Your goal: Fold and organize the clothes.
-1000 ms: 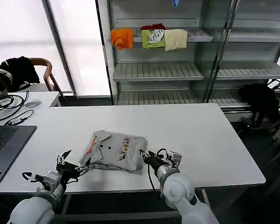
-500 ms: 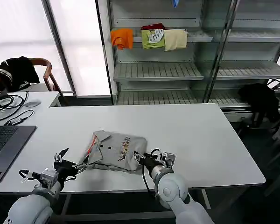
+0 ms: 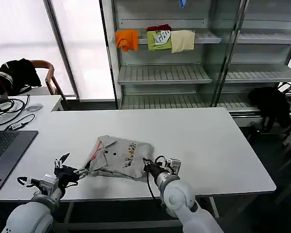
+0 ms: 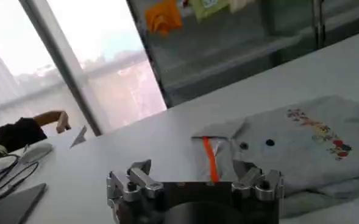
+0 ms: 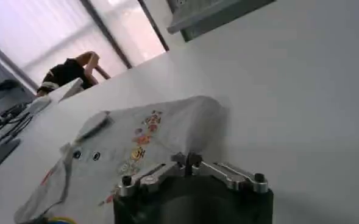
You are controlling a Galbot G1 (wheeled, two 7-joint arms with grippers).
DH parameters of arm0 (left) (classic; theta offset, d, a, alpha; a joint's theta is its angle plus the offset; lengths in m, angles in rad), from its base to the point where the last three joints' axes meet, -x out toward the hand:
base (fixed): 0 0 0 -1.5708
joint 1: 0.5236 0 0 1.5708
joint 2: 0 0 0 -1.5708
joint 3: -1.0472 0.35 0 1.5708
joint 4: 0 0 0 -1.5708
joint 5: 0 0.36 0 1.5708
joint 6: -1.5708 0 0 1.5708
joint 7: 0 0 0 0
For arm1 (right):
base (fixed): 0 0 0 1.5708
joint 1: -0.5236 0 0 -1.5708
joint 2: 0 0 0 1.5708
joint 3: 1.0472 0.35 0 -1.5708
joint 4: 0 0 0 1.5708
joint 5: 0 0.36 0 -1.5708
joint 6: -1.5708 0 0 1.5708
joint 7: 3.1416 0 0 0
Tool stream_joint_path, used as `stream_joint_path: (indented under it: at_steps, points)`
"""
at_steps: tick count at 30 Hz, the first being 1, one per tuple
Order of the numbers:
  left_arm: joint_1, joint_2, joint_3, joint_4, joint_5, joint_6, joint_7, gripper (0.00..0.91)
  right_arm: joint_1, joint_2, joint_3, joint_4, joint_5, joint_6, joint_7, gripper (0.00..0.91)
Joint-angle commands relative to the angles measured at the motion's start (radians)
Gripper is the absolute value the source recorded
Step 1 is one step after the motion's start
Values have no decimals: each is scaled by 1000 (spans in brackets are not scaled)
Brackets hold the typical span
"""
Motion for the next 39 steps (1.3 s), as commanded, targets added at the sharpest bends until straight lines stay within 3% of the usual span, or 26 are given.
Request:
stream_joint_path:
  at_steps: [1, 10, 20, 21, 23, 29, 32, 35, 39]
  points:
    - [-9, -11, -1, 2, -2, 0, -2, 907, 40, -123, 11, 2, 26, 0, -32, 0]
    - [-18, -39, -1, -3, -1, 0, -6, 907, 112, -209, 71, -38, 57, 0, -58, 0]
    - [-34, -70, 21, -4, 3, 0, -7, 907, 154, -253, 100, -123, -85, -1, -119, 0]
    - [-34, -72, 22, -4, 4, 0, -7, 907, 155, -254, 100, -128, -96, -1, -125, 30]
    - [-36, -76, 30, -3, 4, 0, -7, 907, 157, -255, 101, -142, -143, -1, -140, 897]
    - [-39, -86, 39, -1, 4, 0, -7, 907, 153, -241, 114, -147, -252, 0, -175, 907]
    - [-46, -92, 35, -1, 1, 0, -14, 907, 123, -235, 136, -70, -289, 0, -177, 907]
    - [-67, -113, 30, -4, -43, -16, -48, 907, 72, -218, 165, 5, -425, 4, -202, 907]
    - [-112, -180, 8, -19, -159, -35, -110, 907, -10, -210, 145, 124, -511, 4, -211, 907]
